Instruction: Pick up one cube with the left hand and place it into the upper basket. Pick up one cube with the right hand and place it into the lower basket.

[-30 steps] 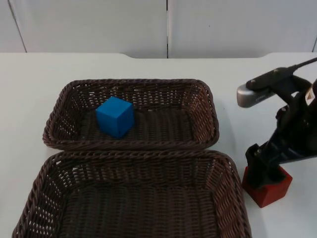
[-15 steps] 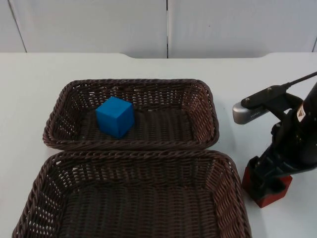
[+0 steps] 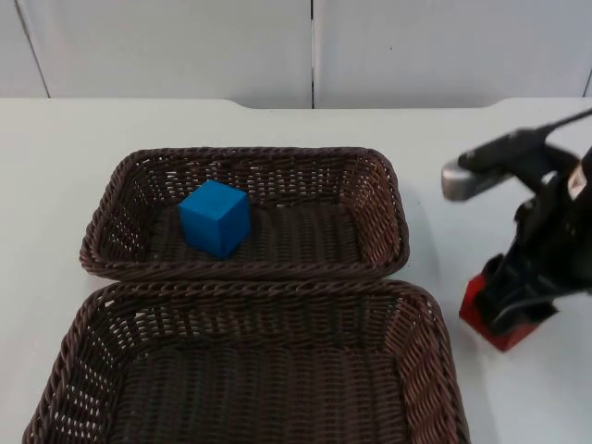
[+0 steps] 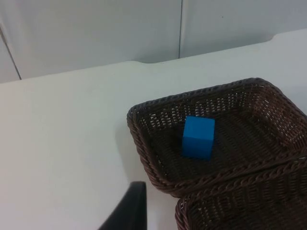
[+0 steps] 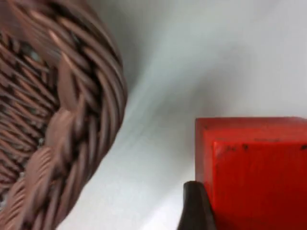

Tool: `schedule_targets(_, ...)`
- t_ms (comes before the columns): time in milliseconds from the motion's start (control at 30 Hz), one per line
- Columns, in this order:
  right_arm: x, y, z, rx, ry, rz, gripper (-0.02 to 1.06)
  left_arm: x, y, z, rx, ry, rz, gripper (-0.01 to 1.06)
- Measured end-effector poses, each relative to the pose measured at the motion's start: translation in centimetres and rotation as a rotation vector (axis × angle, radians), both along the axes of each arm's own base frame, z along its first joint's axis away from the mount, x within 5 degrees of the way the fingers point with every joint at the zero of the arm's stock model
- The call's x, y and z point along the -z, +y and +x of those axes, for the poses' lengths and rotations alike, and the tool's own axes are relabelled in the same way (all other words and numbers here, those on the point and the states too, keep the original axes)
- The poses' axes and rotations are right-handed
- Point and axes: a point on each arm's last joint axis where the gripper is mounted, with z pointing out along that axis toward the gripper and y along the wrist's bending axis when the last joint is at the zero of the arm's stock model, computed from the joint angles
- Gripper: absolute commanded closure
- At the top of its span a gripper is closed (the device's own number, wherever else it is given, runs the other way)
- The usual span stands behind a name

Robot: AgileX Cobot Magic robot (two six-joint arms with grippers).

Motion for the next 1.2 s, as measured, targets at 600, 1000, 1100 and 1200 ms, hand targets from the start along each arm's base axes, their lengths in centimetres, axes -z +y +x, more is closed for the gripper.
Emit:
schedule_targets(600,-9.7,-1.8,-3.1,-0.004,-0.145,0.065,1.05,0.0,0.0,0.0,0.000,0.000,0.000,0.00)
schedule_targets(1000,-12.4,-2.4,-4.2,-0.004,-0.226,0.110,1.05,0.0,0.0,0.0,0.000,0.000,0.000,0.00)
schedule_targets(1100,-12.4,-2.4,-4.2,-0.004,-0.226,0.110,1.05,0.0,0.0,0.0,0.000,0.000,0.000,0.00)
schedule_targets(1200,-12.4,-2.4,-4.2,-0.004,-0.228,0.111,1.05,0.0,0.0,0.0,0.000,0.000,0.000,0.00)
